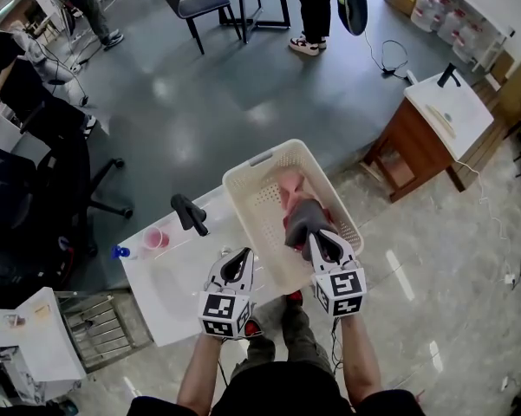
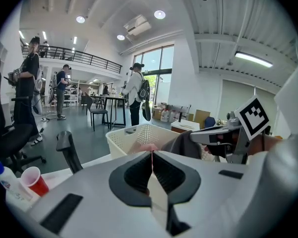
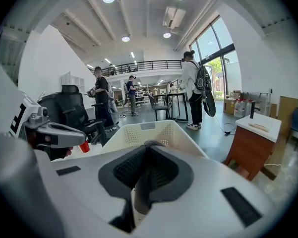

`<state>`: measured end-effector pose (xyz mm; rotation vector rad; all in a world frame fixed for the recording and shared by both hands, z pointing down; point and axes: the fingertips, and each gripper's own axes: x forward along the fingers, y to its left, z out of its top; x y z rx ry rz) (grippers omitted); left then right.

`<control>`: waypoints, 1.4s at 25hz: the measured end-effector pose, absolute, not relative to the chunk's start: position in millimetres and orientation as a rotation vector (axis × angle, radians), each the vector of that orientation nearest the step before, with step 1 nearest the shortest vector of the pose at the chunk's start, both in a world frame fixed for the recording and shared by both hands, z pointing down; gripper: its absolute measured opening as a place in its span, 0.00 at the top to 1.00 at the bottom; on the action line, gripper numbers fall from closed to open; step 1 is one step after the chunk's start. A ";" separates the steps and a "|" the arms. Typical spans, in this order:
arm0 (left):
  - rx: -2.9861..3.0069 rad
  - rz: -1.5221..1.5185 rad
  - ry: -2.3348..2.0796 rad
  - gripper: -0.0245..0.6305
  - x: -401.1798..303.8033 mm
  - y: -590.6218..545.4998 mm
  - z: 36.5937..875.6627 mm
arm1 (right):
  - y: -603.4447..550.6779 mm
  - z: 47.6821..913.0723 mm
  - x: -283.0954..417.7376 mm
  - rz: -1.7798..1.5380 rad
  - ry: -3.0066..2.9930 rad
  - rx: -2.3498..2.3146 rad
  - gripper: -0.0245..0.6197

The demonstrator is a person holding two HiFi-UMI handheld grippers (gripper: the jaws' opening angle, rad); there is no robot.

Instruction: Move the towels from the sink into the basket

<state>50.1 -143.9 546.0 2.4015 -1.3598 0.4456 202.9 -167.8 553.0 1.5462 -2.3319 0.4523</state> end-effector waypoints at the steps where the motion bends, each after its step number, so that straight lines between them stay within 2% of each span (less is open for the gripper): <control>1: 2.401 0.446 -1.360 0.94 49.8 -143.9 545.7 | -167.7 553.0 203.0 0.454 -2.330 1.547 0.89; 6: 2.404 0.444 -1.362 0.94 48.4 -142.6 544.3 | -166.9 548.7 204.9 0.432 -2.326 1.577 0.89; 7: 2.405 0.444 -1.361 0.94 48.8 -142.2 543.9 | -166.9 547.0 205.3 0.428 -2.331 1.583 0.84; 8: 2.407 0.442 -1.361 0.94 49.3 -141.7 543.2 | -167.1 544.8 205.7 0.423 -2.336 1.588 0.75; 14: 2.411 0.442 -1.364 0.94 49.0 -138.2 538.4 | -167.2 530.2 205.0 0.379 -2.368 1.608 0.67; 17: 2.413 0.438 -1.371 0.94 47.8 -137.6 536.1 | -167.1 527.7 204.2 0.375 -2.381 1.613 0.60; 35: 2.431 0.408 -1.434 0.94 26.2 -121.8 509.9 | -153.3 510.0 174.7 0.361 -2.443 1.556 0.59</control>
